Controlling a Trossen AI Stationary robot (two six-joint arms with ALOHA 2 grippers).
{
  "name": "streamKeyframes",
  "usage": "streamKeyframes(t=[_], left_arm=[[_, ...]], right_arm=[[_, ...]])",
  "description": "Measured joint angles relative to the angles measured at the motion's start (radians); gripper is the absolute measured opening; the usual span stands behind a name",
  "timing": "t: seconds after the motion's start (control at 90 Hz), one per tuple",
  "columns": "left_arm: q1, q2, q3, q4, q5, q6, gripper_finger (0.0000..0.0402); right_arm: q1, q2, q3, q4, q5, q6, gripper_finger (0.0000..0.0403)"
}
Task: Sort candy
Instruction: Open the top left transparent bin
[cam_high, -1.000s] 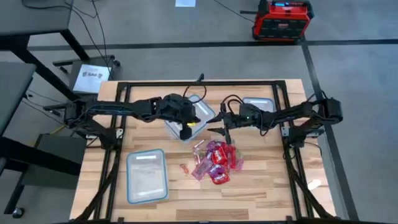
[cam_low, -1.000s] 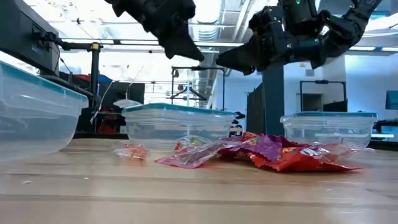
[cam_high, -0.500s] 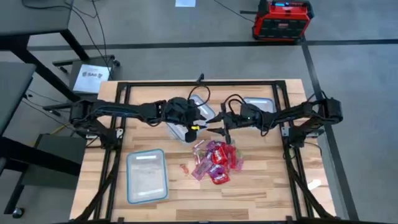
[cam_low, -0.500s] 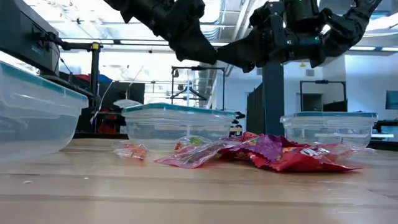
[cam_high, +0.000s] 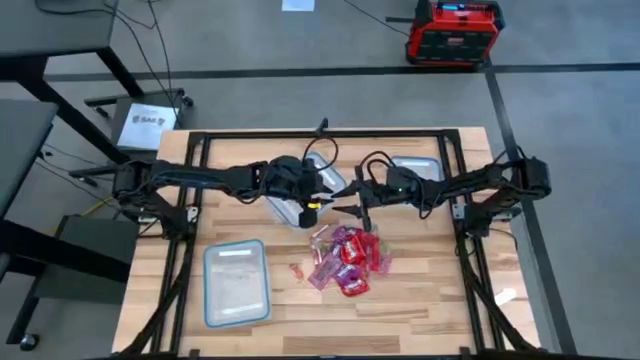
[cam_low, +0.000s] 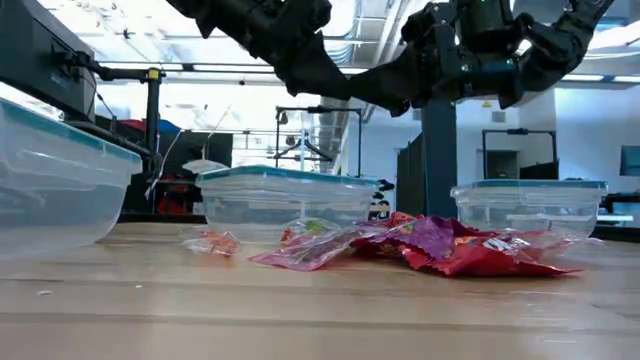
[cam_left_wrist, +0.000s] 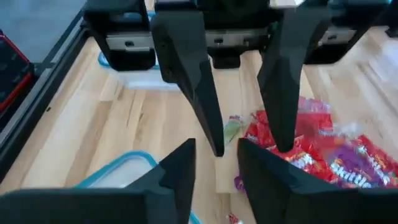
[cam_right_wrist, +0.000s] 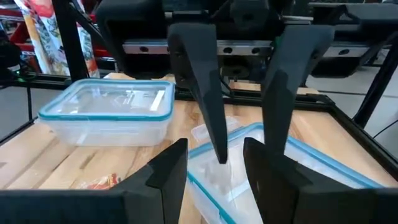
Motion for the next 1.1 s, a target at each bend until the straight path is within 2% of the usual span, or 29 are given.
streamKeyframes(t=[0.178, 0.244, 0.411, 0.622, 0.822, 1.1], left_arm=[[-0.001, 0.000, 0.000, 0.001, -0.036, -0.103, 0.0017], [-0.001, 0.000, 0.000, 0.000, -0.042, -0.159, 0.0006], [0.000, 0.000, 0.000, 0.000, -0.059, -0.252, 0.0007], [-0.001, 0.000, 0.000, 0.022, -0.131, -0.418, 0.0002], [-0.005, 0.004, -0.001, 0.062, -0.204, -0.450, 0.0001], [-0.005, 0.005, -0.001, 0.086, -0.241, -0.485, 0.0000]], right_arm=[[-0.001, 0.000, 0.000, -0.002, 0.003, 0.000, 0.0144], [-0.002, 0.000, 0.000, -0.002, 0.008, 0.000, 0.0144], [-0.001, 0.000, 0.000, 0.000, 0.034, 0.000, 0.0144], [-0.001, 0.000, 0.001, 0.004, 0.096, -0.006, 0.0144], [0.000, 0.000, 0.002, 0.009, 0.170, -0.013, 0.0144], [0.001, 0.000, 0.003, 0.014, 0.266, -0.038, 0.0144]])
